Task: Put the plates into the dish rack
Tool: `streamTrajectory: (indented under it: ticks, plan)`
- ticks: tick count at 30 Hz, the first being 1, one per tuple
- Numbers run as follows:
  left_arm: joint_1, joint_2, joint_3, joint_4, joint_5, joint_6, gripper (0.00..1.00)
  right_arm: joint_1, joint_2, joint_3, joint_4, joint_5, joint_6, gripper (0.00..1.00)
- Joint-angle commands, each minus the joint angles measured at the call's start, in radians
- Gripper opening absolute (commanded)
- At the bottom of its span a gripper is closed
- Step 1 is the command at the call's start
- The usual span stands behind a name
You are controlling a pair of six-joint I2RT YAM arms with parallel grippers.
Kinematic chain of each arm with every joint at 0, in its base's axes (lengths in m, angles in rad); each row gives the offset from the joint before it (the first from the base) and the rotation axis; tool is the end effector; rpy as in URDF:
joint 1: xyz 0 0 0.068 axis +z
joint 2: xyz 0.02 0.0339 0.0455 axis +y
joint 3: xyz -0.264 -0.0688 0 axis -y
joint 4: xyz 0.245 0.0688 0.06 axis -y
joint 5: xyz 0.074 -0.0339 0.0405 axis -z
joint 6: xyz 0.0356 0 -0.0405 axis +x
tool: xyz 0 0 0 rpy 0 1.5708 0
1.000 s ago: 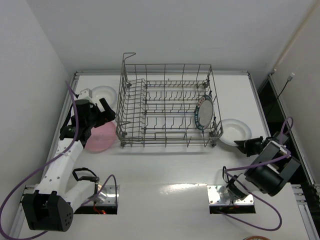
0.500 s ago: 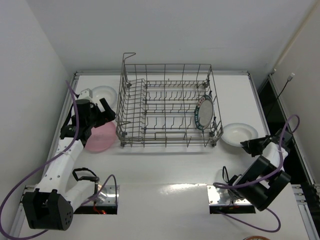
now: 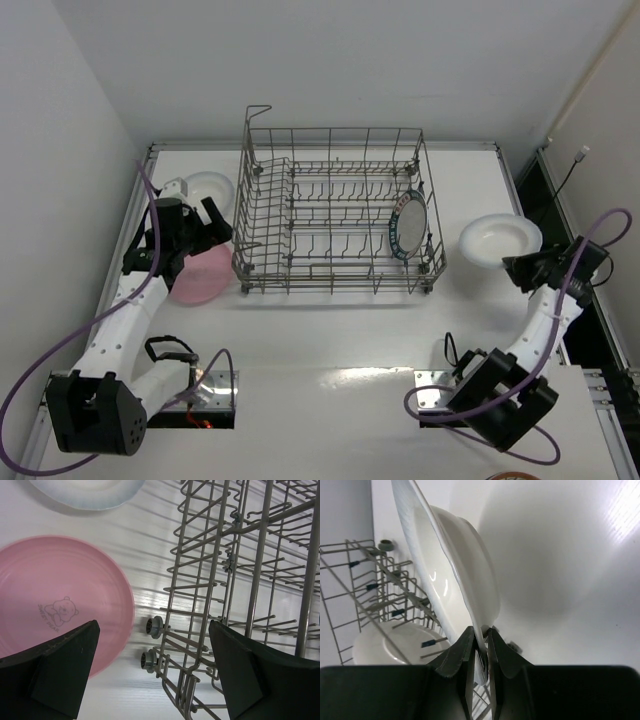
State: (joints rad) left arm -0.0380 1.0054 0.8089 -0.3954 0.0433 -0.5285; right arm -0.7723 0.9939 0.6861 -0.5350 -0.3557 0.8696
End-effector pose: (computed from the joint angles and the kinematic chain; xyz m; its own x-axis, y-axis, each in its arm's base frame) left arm 0.2213 -0.0100 0.2863 -0.5187 -0.4844 -0.7045 -0.2174 0.8716 -0.4393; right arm 0.1513 -0.1301 0.2376 0.0280 0.9726 -0.2306 0.7235 0.1395 0.6761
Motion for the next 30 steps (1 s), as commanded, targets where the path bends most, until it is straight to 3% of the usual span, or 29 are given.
streamTrajectory:
  ticks: [1, 6, 14, 19, 23, 30]
  plan:
    - [-0.010, 0.001, 0.018, 0.023, 0.079, 0.002, 0.89, 0.008, -0.029, 0.122, 0.063, 0.001, 0.049, 0.00]
    - [-0.010, -0.017, 0.009, 0.044, 0.089, 0.012, 0.89, 0.076, -0.063, 0.216, 0.063, 0.064, 0.058, 0.00]
    - [-0.010, -0.027, 0.009, 0.053, 0.107, 0.021, 0.89, 0.413, -0.150, 0.335, 0.187, 0.178, -0.093, 0.00]
    - [-0.010, -0.027, 0.009, 0.063, 0.107, 0.021, 0.89, 0.675, -0.051, 0.504, 0.054, 0.357, -0.225, 0.00]
    - [-0.010, -0.017, 0.009, 0.063, 0.107, 0.021, 0.89, 0.905, 0.073, 0.573, -0.025, 0.585, -0.277, 0.00]
    - [-0.010, -0.017, -0.001, 0.063, 0.107, 0.021, 0.89, 1.111, 0.198, 0.596, -0.111, 0.898, -0.287, 0.00]
